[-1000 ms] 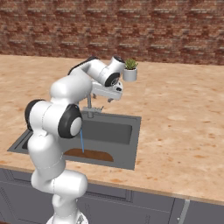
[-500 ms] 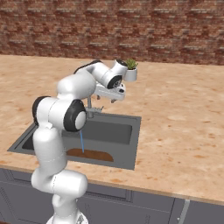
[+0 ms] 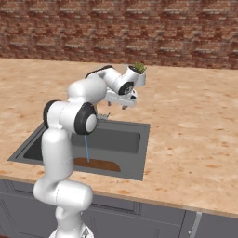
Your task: Turn on the sink faucet with hot water and rinse the cutting board for ten seconds, then turn off the faucet. Push the cutting board to reach the water if necessary.
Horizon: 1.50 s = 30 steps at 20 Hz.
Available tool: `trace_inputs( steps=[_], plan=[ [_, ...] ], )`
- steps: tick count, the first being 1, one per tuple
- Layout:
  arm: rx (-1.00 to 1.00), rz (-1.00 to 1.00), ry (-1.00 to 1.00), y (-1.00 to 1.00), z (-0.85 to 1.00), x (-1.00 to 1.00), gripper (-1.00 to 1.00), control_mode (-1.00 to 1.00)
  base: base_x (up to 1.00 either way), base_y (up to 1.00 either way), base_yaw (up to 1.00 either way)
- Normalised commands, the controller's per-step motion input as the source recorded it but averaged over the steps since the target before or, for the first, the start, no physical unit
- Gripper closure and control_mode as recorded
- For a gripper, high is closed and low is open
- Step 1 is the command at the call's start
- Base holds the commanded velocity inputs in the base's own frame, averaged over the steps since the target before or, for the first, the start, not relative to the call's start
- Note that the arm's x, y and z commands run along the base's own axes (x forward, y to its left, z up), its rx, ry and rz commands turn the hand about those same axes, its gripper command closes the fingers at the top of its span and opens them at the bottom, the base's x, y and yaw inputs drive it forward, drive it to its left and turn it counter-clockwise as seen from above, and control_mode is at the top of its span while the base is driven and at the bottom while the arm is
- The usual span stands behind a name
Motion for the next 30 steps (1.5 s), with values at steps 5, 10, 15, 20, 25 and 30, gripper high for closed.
trace_inputs(
  steps=[5, 10, 15, 20, 25, 30],
  plan=[
    [0.0, 0.0, 0.0, -0.12, -0.11, 0.41, -1.0, -1.0, 0.0, 0.0, 0.0],
    [0.0, 0.0, 0.0, -0.03, -0.2, 0.47, -1.0, -1.0, 0.0, 0.0, 0.0],
    [0.0, 0.0, 0.0, 0.0, -0.29, 0.44, -1.0, -1.0, 0.0, 0.0, 0.0],
    [0.0, 0.0, 0.0, 0.0, -0.22, 0.27, -1.0, -1.0, 0.0, 0.0, 0.0],
    [0.0, 0.0, 0.0, 0.0, -0.15, 0.0, -1.0, -1.0, 0.0, 0.0, 0.0],
    [0.0, 0.0, 0.0, 0.02, -0.22, 0.0, -1.0, -1.0, 0.0, 0.0, 0.0]
  ],
)
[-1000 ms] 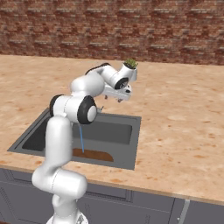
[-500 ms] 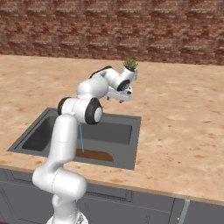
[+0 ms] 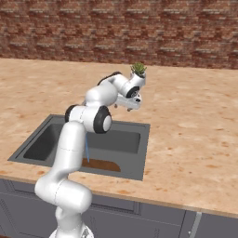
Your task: Turn on the sink faucet with hot water and rinse the cutting board for ten seconds, then turn off the faucet. Push the cutting board to reach the water if necessary.
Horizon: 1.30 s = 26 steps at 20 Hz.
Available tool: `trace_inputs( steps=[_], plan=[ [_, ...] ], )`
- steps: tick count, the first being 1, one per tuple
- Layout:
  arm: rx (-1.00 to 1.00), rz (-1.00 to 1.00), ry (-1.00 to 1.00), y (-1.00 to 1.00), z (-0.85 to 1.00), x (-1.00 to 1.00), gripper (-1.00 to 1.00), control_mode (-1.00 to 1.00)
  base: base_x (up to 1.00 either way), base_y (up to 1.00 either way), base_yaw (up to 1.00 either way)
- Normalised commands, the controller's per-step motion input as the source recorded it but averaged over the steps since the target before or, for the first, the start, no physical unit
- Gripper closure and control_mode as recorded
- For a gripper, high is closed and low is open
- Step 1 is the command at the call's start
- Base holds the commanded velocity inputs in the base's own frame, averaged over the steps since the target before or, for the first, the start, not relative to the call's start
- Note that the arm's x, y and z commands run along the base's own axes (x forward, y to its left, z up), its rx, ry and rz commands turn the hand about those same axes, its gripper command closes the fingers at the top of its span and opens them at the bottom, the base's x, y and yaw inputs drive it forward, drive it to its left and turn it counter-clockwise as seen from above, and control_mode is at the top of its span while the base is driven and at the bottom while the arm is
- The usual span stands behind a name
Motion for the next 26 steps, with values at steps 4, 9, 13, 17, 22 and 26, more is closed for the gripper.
trace_inputs(
  steps=[4, 9, 13, 17, 22, 26],
  plan=[
    [0.0, 0.0, 0.0, 0.02, -0.2, 0.0, -1.0, -1.0, 0.0, 0.0, 0.0],
    [-0.01, 0.0, 0.0, 0.07, -0.14, 0.0, -1.0, -1.0, 0.0, 0.0, 0.0],
    [0.0, 0.0, 0.0, 0.13, -0.14, -0.03, -1.0, -1.0, 0.0, 0.0, 0.0],
    [-0.01, 0.0, 0.0, 0.18, -0.21, 0.0, -1.0, -1.0, 0.0, 0.0, 0.0],
    [-0.01, 0.0, 0.0, 0.19, -0.25, 0.0, -1.0, -1.0, 0.0, 0.0, 0.0],
    [0.0, 0.0, 0.0, 0.05, -0.22, 0.0, -1.0, -1.0, 0.0, 0.0, 0.0]
  ],
)
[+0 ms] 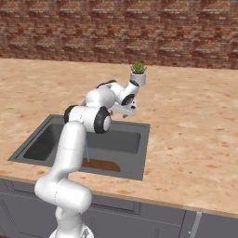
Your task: Turn on the sink faucet with hot water and rinse the cutting board for ten seconds, then turn off the faucet. Push the cutting board to reach the water if necessary.
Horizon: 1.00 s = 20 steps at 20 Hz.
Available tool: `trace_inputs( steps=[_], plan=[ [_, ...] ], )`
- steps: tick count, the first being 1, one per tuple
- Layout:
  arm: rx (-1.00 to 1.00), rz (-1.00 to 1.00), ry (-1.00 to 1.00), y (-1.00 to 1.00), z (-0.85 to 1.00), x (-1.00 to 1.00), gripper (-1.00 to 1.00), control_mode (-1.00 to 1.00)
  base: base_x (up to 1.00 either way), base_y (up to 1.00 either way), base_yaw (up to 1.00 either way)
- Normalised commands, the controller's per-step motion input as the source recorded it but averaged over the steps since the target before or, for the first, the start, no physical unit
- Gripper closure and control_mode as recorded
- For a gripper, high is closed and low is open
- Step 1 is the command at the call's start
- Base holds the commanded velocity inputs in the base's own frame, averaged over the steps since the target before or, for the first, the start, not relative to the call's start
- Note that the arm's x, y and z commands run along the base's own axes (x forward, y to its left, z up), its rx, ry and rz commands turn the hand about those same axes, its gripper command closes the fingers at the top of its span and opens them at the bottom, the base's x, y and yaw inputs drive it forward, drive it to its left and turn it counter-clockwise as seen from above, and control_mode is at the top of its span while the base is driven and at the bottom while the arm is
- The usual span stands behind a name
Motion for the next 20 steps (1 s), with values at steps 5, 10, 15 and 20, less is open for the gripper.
trace_inputs(
  steps=[5, 10, 15, 20],
  plan=[
    [0.0, 0.0, 0.0, 0.0, -0.17, 0.0, -1.0, -1.0, 0.0, 0.0, 0.0],
    [0.0, 0.0, 0.0, 0.0, -0.06, 0.0, -1.0, -1.0, 0.0, 0.0, 0.0],
    [0.0, 0.0, 0.0, 0.0, 0.0, 0.0, -1.0, -1.0, 0.0, 0.0, 0.0],
    [0.0, 0.0, 0.0, 0.01, 0.0, 0.0, -1.0, -1.0, 0.0, 0.0, 0.0]
  ],
)
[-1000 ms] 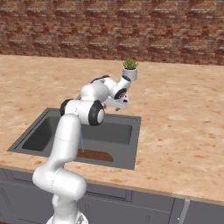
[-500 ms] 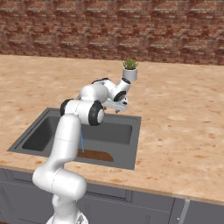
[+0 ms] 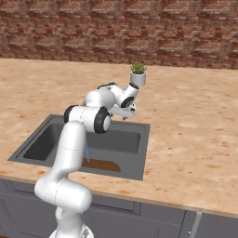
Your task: Turn on the sink faucet with hot water and rinse the cutting board for ten seconds, then turn off the faucet. Push the cutting board to reach the water if necessary.
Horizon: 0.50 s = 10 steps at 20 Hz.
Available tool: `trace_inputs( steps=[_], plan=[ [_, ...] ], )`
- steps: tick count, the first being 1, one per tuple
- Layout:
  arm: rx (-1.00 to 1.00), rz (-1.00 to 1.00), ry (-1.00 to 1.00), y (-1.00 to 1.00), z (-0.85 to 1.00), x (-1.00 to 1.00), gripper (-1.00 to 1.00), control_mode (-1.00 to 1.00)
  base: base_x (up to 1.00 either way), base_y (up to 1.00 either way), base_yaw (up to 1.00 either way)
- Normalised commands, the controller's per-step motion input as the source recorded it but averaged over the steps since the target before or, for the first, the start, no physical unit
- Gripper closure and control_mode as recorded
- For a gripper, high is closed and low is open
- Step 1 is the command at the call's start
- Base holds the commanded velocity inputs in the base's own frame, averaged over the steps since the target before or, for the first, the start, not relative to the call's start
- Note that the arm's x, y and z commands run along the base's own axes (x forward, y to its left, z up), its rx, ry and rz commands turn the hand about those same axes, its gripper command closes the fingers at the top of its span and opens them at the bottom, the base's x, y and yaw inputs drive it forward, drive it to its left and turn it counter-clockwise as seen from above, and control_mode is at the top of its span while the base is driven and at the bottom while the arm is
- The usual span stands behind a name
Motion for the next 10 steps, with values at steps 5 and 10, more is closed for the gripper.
trace_inputs(
  steps=[5, 10],
  plan=[
    [0.0, 0.0, 0.0, 0.08, 0.0, -0.04, -1.0, -1.0, 0.0, 0.0, 0.0],
    [0.0, 0.0, 0.0, 0.1, 0.0, -0.06, -1.0, -1.0, 0.0, 0.0, 0.0]
  ],
)
